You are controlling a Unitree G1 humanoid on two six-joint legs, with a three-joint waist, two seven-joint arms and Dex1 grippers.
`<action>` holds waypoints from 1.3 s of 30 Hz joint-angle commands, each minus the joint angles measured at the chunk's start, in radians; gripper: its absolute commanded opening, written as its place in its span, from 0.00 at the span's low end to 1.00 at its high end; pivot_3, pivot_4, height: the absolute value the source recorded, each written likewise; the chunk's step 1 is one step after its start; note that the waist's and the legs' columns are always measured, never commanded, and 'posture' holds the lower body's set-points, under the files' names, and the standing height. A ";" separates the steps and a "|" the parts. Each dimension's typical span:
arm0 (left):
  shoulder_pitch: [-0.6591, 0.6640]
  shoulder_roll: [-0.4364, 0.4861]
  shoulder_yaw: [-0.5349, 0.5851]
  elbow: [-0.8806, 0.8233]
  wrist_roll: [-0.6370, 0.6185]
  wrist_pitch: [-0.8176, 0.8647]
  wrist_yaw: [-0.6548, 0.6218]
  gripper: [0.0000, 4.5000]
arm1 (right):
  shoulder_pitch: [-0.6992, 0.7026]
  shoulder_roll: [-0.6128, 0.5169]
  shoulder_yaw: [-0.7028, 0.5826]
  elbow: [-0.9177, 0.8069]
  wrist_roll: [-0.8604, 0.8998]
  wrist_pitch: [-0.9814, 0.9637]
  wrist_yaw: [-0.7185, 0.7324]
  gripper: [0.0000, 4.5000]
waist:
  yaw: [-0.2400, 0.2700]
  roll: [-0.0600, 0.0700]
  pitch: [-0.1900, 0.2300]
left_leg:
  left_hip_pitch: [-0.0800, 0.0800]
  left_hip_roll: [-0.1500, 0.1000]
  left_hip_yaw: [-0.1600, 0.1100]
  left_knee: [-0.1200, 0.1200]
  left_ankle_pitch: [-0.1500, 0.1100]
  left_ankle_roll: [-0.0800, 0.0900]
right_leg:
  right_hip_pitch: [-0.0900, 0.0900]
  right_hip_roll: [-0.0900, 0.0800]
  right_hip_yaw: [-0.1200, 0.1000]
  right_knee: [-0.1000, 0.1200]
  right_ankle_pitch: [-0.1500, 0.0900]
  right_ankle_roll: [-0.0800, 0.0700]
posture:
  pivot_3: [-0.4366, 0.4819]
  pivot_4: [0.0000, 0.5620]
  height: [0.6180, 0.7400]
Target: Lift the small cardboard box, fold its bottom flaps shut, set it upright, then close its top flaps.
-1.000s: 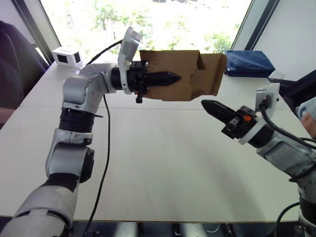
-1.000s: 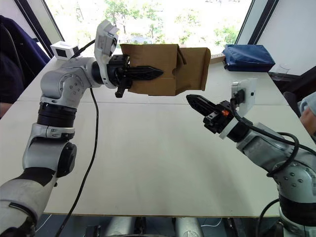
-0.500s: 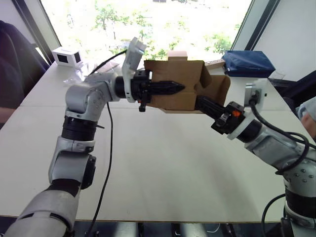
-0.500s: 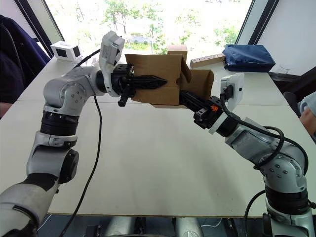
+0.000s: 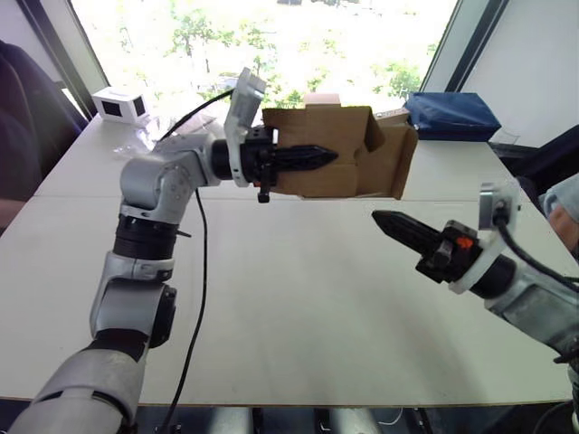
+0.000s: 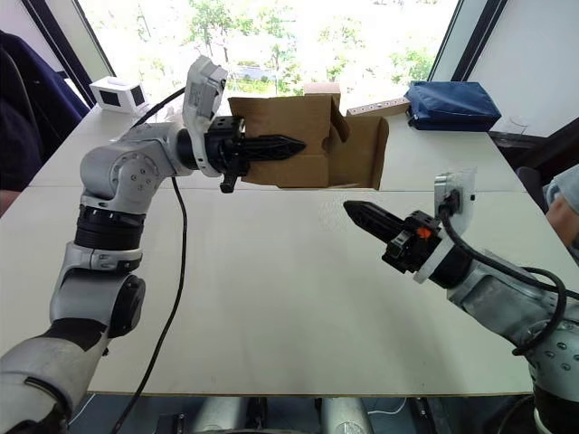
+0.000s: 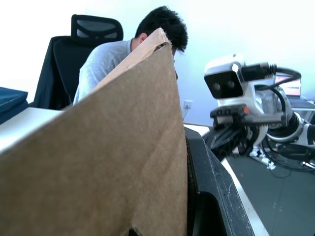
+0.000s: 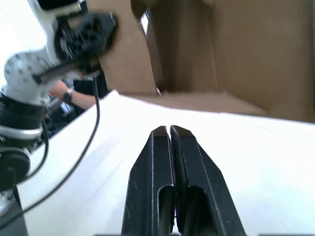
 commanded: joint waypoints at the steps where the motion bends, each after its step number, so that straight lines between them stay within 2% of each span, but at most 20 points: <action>1: -0.030 0.000 0.012 -0.018 -0.014 -0.017 -0.005 0.00 | -0.003 -0.002 0.012 -0.011 -0.068 -0.020 0.020 0.02 | 0.001 0.000 0.000 | 0.000 0.000 0.000 0.000 0.000 0.000 | 0.000 0.000 0.000 0.000 0.000 0.000 | 0.48 0.27 1.00; 12: -0.008 0.004 0.005 -0.073 -0.045 0.025 -0.005 0.00 | -0.090 0.057 0.033 0.064 -0.192 -0.056 0.038 0.02 | 0.002 0.000 0.000 | 0.000 0.000 0.000 0.000 0.000 0.000 | 0.000 0.000 0.000 0.000 0.000 0.000 | 0.48 0.27 1.00; 20: 0.019 -0.002 -0.008 -0.091 -0.047 0.033 -0.004 0.00 | -0.173 0.112 0.057 0.061 -0.161 -0.054 0.017 0.02 | 0.001 0.000 0.000 | 0.000 0.000 0.000 0.000 0.000 0.000 | 0.000 0.000 0.000 0.000 0.000 0.000 | 0.48 0.27 1.00; 39: 0.033 -0.022 -0.024 -0.098 -0.049 0.036 0.002 0.00 | -0.242 0.151 0.118 0.076 -0.175 -0.044 0.018 0.02 | 0.000 0.000 0.000 | 0.000 0.000 0.000 0.000 0.000 0.000 | 0.000 0.000 0.000 0.000 0.000 0.000 | 0.48 0.27 1.00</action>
